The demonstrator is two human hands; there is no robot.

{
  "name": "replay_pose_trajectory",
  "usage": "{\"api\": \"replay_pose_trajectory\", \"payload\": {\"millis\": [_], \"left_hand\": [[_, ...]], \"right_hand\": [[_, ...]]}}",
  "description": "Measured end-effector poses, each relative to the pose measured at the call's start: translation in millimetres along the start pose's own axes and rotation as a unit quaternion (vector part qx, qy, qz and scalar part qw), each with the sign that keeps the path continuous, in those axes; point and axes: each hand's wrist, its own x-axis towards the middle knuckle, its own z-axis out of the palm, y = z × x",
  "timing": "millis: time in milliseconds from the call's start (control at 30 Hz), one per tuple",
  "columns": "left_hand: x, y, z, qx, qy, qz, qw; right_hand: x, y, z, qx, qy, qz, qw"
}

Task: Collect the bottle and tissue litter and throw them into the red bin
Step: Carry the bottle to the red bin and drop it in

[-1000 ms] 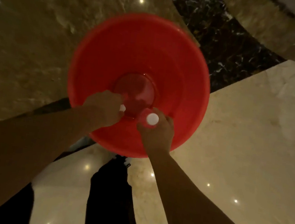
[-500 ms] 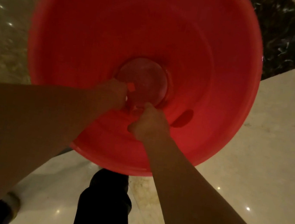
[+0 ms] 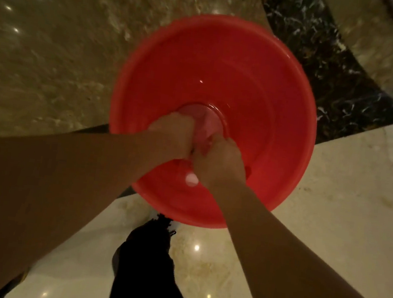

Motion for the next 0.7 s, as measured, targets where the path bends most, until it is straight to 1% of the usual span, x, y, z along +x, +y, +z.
{"api": "replay_pose_trajectory", "payload": {"millis": [67, 100, 133, 200, 333, 400, 467, 533, 667, 700], "left_hand": [[-13.1, 10.0, -14.6, -0.035, 0.034, 0.015, 0.999], [-45.4, -7.8, -46.4, -0.046, 0.067, 0.007, 0.997], [-59.8, -10.1, -55.4, -0.049, 0.082, 0.009, 0.995], [-124.8, -39.3, -109.5, -0.057, 0.151, -0.017, 0.987], [-233.0, -76.5, -175.7, -0.071, 0.282, -0.069, 0.954], [-297.1, -95.8, -205.6, -0.057, 0.333, -0.093, 0.937], [-350.6, -111.7, -226.0, -0.059, 0.362, -0.123, 0.922], [-409.2, -128.3, -238.3, -0.071, 0.373, -0.152, 0.912], [-540.1, -156.8, -254.2, -0.027, 0.423, -0.188, 0.886], [-573.2, -161.4, -256.1, -0.020, 0.427, -0.195, 0.883]], "right_hand": [[-0.4, -6.6, -15.7, -0.014, 0.019, -0.009, 1.000], [-15.2, -39.8, -30.2, -0.017, 0.035, -0.048, 0.998], [-23.1, -48.3, -37.5, -0.018, 0.044, -0.059, 0.997], [-66.0, -109.3, -70.9, -0.021, 0.078, -0.135, 0.988], [-144.9, -187.9, -117.5, -0.019, 0.146, -0.232, 0.962], [-198.9, -226.7, -134.4, -0.014, 0.158, -0.277, 0.948], [-243.2, -258.1, -144.2, -0.021, 0.146, -0.310, 0.939], [-291.6, -286.6, -147.0, -0.052, 0.132, -0.344, 0.928], [-404.0, -343.4, -143.7, -0.075, 0.131, -0.404, 0.902], [-430.9, -356.1, -141.0, -0.080, 0.142, -0.416, 0.895]]}}
